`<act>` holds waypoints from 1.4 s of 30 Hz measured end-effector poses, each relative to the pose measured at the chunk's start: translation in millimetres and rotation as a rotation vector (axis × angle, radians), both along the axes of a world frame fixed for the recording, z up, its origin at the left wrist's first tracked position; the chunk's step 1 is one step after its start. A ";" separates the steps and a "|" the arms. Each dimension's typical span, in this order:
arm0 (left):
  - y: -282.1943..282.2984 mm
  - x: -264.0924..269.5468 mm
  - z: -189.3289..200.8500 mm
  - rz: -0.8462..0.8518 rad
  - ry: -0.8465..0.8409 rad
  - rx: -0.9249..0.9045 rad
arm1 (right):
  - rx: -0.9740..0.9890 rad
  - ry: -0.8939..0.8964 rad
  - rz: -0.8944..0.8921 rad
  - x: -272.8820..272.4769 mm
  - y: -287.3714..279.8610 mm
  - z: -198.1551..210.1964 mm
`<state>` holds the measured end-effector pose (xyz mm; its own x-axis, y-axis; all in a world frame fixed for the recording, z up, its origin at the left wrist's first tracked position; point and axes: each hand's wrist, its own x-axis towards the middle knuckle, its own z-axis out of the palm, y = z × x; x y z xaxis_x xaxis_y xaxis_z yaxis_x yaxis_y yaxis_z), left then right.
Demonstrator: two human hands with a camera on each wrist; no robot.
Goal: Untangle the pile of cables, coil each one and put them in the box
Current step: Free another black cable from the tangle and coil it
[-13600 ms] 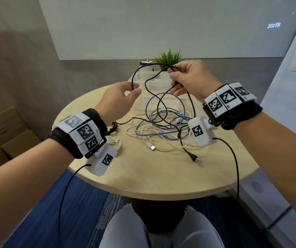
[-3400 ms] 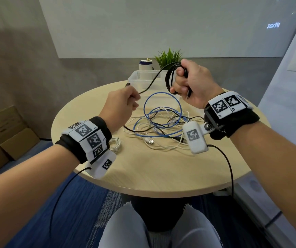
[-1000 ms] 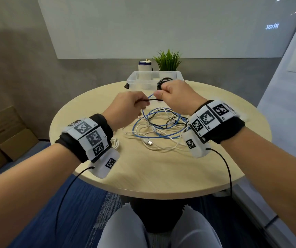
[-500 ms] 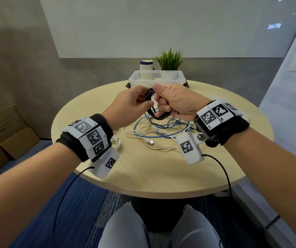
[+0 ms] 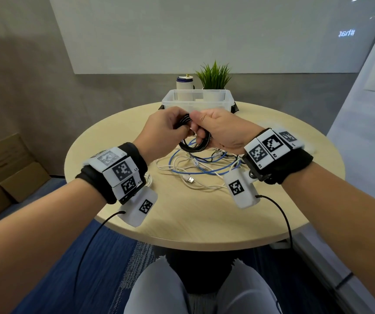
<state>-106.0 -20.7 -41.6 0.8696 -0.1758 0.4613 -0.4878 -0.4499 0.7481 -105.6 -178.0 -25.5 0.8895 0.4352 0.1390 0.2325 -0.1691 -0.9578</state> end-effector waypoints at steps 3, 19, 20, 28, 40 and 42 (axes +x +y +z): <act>0.9 2.6 -1.3 0.030 0.027 -0.085 | -0.154 -0.153 -0.067 3.5 -3.4 0.4; 3.3 -0.5 -1.5 0.127 0.090 -0.072 | -0.067 -0.360 -0.184 10.7 4.2 -4.7; 3.1 -0.5 -2.0 0.124 0.094 -0.075 | -0.065 -0.360 -0.181 11.2 4.4 -5.0; -0.1 -0.5 -7.8 0.135 0.159 -0.227 | -0.310 -0.375 -0.150 11.4 3.4 -2.4; 7.9 -9.0 0.5 -0.078 0.451 -0.187 | -0.152 -0.299 -0.195 19.1 -3.8 -9.2; 9.3 -12.0 3.5 -0.130 0.498 -0.119 | -0.091 -0.291 -0.191 18.6 -5.1 -7.5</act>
<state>-118.0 -11.3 -38.0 0.9632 -0.2681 0.0208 -0.1060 -0.3074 0.9456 -87.0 -183.2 -33.0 0.8849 0.2870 0.3668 0.4492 -0.3179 -0.8349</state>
